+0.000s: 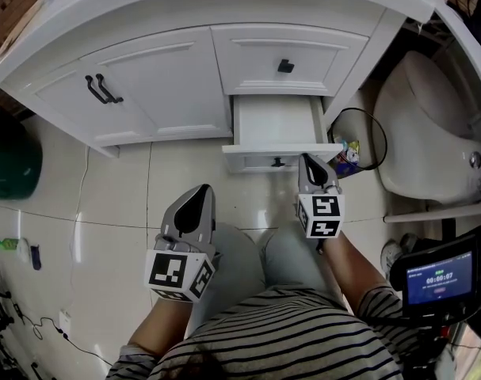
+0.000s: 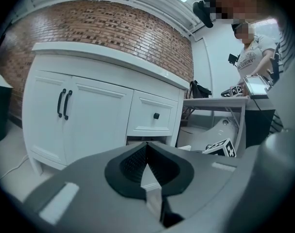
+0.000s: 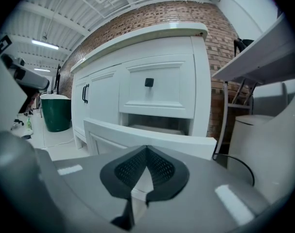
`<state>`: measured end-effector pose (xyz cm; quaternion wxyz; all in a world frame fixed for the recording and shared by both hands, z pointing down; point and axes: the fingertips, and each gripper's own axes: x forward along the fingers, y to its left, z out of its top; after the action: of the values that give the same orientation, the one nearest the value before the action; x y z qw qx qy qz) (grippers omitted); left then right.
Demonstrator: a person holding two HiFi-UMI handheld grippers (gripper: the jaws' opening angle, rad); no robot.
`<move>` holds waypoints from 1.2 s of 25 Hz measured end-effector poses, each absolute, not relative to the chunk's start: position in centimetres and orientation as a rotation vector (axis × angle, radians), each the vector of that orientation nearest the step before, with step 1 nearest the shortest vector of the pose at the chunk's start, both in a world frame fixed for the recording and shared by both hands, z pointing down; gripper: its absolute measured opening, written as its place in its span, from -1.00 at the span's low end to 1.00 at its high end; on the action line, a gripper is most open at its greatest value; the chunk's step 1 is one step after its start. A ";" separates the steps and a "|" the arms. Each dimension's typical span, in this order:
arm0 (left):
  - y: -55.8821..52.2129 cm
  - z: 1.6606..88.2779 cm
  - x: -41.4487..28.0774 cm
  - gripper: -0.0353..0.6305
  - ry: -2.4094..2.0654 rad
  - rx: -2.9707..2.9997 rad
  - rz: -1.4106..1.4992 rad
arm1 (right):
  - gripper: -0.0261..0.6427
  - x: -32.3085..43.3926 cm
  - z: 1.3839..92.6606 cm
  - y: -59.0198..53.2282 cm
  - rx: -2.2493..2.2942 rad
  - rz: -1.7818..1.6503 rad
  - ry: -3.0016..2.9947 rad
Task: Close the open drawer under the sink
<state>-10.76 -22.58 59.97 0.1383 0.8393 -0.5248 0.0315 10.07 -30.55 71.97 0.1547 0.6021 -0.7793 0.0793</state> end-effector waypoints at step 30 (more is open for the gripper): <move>-25.8 61.3 -11.5 -0.85 -1.534 2.437 0.095 | -0.92 10.3 72.2 -38.0 1.756 0.199 -2.192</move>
<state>-11.45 -25.81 61.32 0.1297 0.8387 -0.5280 0.0328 10.32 -38.05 72.19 0.1624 0.6153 -0.7682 0.0699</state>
